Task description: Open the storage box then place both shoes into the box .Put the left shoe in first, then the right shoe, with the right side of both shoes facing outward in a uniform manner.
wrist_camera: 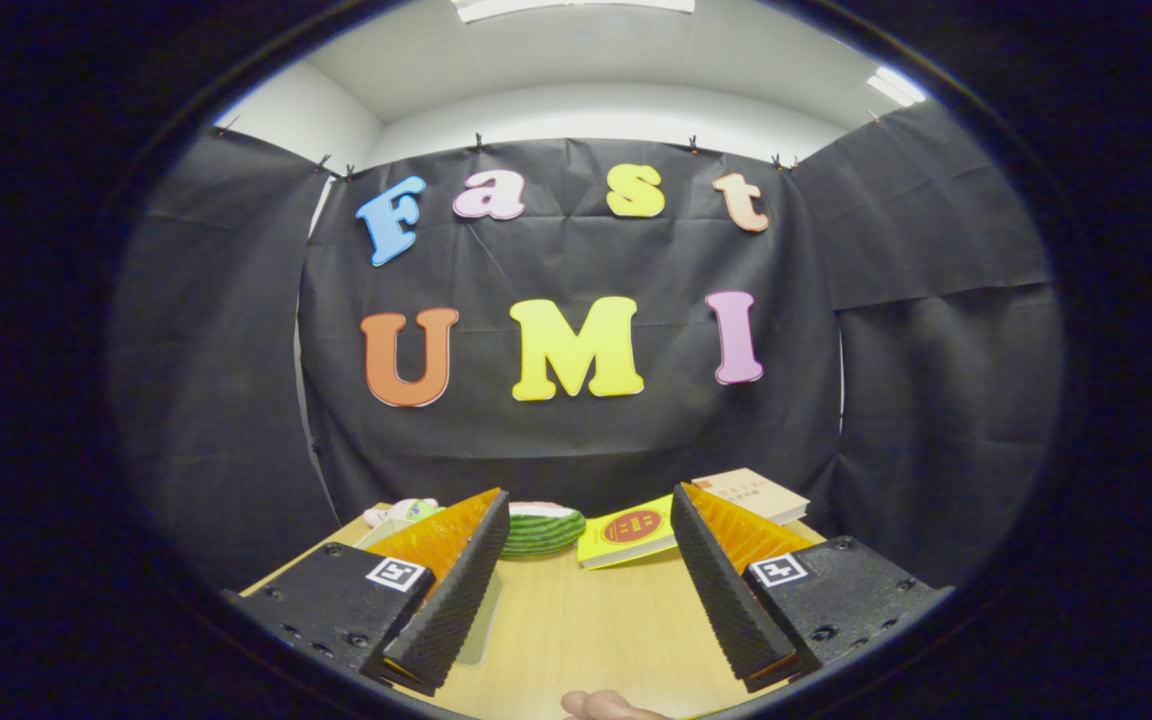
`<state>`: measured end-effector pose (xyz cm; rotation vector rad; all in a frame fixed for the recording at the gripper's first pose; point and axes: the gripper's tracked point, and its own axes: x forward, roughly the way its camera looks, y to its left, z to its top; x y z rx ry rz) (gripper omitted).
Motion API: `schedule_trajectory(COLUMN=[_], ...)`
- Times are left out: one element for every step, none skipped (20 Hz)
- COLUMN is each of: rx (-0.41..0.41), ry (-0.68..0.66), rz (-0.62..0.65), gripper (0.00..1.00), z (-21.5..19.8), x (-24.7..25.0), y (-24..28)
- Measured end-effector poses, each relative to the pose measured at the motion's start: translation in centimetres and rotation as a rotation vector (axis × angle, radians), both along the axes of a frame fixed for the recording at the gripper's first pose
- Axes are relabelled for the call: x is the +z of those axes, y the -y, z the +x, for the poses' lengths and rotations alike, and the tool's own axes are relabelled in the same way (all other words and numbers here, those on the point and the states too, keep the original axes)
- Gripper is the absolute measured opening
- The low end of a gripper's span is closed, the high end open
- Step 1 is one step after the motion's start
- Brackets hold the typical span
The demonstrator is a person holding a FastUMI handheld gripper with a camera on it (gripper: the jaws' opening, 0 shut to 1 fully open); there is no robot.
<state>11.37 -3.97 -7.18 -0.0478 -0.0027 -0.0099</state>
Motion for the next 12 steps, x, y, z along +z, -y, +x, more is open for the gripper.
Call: schedule_trajectory(rx=[-0.012,-0.023,-0.031,-0.038,-0.042,-0.043,-0.043,-0.039,-0.033,-0.031,-0.035,-0.033], ry=[0.017,0.027,0.038,0.043,0.045,0.043,0.039,0.032,0.025,0.015,-0.001,-0.011], rz=[-0.013,-0.022,-0.029,-0.032,-0.034,-0.030,-0.026,-0.019,-0.013,-0.009,-0.005,-0.002], gripper=[1.00,1.00,1.00,1.00,1.00,1.00,1.00,1.00,1.00,1.00,1.00,1.00], z=[-0.8,-1.3,-1.7,-1.9,-2.2,-2.3,-2.4,-2.4,-2.3,-2.3,-2.3,-2.2], x=[0.0,-0.1,-0.2,-0.4,-0.6,-0.9,-1.2,-1.4,-1.7,-1.9,-2.5,-2.8], y=[0.8,1.6,2.2,2.8,3.3,3.8,4.0,4.3,4.5,4.7,5.1,5.2])
